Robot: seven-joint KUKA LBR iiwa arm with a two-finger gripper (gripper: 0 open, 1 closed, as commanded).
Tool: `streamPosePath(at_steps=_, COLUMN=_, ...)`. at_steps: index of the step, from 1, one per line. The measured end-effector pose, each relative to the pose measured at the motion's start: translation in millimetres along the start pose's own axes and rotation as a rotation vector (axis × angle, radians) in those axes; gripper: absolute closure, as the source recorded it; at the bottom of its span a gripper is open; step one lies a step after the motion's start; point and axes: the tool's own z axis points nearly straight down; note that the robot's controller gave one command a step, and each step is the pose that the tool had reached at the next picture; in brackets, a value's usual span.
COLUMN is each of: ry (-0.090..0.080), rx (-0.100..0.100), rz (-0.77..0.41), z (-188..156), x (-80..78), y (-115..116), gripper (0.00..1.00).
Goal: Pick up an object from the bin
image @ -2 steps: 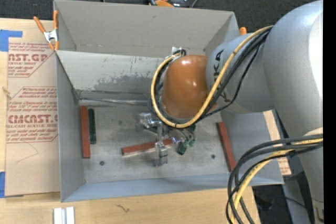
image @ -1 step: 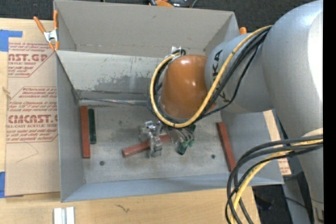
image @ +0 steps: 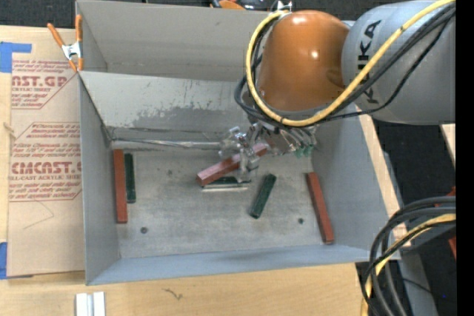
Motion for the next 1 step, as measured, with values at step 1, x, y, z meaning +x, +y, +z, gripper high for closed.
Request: streamPosePath(at_steps=1, ry=-0.001, rx=-0.001, rz=-0.002, z=-95.1, x=-5.8, y=7.7, gripper=1.0)
